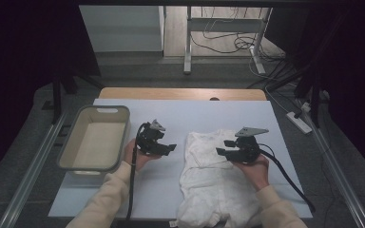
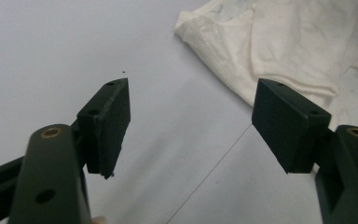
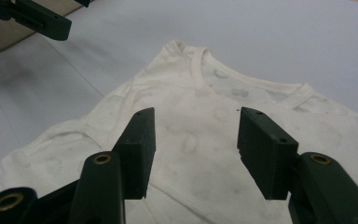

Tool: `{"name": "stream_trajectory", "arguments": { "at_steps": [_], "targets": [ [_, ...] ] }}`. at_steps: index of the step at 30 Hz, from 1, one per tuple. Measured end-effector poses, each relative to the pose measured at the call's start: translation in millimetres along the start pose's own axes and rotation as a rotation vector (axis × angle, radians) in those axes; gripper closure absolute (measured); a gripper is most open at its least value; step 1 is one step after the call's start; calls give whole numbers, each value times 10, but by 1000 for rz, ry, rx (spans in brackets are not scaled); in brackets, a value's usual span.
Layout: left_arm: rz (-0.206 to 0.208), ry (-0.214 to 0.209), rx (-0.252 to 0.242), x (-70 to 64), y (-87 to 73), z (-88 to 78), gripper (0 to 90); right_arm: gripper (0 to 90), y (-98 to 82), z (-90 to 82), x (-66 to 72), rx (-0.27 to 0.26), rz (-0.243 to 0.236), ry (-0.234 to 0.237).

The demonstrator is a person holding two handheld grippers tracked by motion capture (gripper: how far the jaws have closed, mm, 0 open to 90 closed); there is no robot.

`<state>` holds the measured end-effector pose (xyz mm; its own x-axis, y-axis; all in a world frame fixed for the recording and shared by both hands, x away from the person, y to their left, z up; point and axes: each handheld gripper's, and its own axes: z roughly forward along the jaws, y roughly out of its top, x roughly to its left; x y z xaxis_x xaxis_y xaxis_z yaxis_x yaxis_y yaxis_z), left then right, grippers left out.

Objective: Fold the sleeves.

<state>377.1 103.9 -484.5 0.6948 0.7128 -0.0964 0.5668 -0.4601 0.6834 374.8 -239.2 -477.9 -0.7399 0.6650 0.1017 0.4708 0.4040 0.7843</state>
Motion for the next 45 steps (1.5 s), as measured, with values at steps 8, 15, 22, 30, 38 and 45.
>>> {"name": "stream_trajectory", "arguments": {
  "at_steps": [8,15,22,30,38,45],
  "targets": [
    [-9,-30,-18,3,25,16,282,429,-26,-86,-105,-15,-4,-18],
    [-18,-72,-29,-15,52,58,279,413,-47,-176,-217,-29,-2,-49],
    [-23,-88,-53,-28,107,31,278,395,-41,-261,-286,-44,-1,-67],
    [-34,-100,-67,-68,158,18,274,377,-37,-297,-370,-50,5,-81],
    [-26,-117,-80,-120,240,37,271,368,-39,-356,-428,-57,15,-95],
    [-24,-122,-74,-155,289,85,267,363,-38,-347,-493,-40,14,-112]
  ]
}}
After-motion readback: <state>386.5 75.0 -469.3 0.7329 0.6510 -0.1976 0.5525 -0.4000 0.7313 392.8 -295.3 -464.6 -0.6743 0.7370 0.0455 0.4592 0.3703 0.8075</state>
